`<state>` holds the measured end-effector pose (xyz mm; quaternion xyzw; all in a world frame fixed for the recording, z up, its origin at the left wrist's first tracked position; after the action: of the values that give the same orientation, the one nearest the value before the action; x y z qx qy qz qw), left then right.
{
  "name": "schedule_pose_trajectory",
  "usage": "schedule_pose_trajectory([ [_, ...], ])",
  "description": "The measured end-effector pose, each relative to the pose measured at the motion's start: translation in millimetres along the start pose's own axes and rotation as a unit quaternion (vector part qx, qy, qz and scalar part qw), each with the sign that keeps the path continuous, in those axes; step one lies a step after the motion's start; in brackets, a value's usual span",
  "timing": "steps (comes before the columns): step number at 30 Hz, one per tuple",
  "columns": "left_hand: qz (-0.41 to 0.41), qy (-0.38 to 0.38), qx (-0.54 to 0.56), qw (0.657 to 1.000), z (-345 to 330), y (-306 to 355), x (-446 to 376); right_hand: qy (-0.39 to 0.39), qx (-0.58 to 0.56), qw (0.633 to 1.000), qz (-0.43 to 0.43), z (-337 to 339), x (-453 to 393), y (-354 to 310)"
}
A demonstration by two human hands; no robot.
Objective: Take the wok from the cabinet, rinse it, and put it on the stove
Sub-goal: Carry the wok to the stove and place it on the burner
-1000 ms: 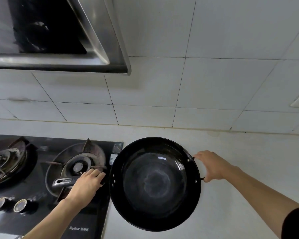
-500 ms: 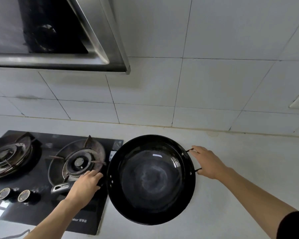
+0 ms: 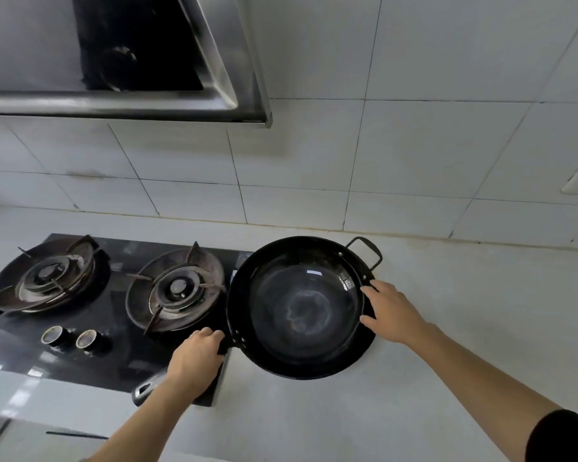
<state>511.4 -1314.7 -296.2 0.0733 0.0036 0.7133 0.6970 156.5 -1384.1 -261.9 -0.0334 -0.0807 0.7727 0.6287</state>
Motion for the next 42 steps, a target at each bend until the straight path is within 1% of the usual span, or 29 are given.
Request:
schedule_pose_trajectory([
  [2, 0.001, -0.005, 0.01, 1.0, 0, 3, 11, -0.01, 0.011, 1.0, -0.024, -10, 13, -12],
  [6, -0.028, -0.031, 0.042, 0.998, -8, 10, 31, 0.004, 0.027, 0.997, -0.077, -20, 38, -34],
  [10, -0.055, -0.022, 0.101, 0.993, -16, 22, 58, 0.006, 0.0, 0.993, -0.118, -32, 62, -55],
  [15, -0.052, -0.012, 0.177, 0.983, -22, 43, 84, 0.011, -0.049, 0.985, -0.163, -41, 87, -79],
  [19, -0.025, -0.009, 0.237, 0.971, -22, 57, 91, 0.014, -0.085, 0.981, -0.173, -47, 97, -97],
  [22, -0.009, -0.004, 0.261, 0.965, -24, 62, 94, 0.021, -0.122, 0.977, -0.175, -52, 100, -100],
  [27, 0.018, -0.008, 0.298, 0.954, -30, 72, 92, 0.056, -0.126, 0.975, -0.174, -51, 99, -89],
  [30, 0.03, -0.011, 0.305, 0.952, -30, 79, 87, 0.065, -0.128, 0.973, -0.179, -49, 93, -83],
  [37, 0.045, -0.018, 0.31, 0.95, -30, 95, 77, 0.056, -0.122, 0.973, -0.188, -46, 78, -67],
  [42, 0.032, -0.023, 0.301, 0.953, -28, 98, 81, 0.055, -0.117, 0.973, -0.191, -47, 77, -65],
])
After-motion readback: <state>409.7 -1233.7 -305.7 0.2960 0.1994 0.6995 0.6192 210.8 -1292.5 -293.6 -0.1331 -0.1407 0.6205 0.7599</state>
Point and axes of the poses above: each hand's wrist, its own x-axis away from the middle knuckle, its own z-axis out of the back of the hand, y = z × x, the point moved 9 cm from there along -x, towards the middle knuckle, and after that the axes turned 8 degrees about y, right-handed, at the moved point
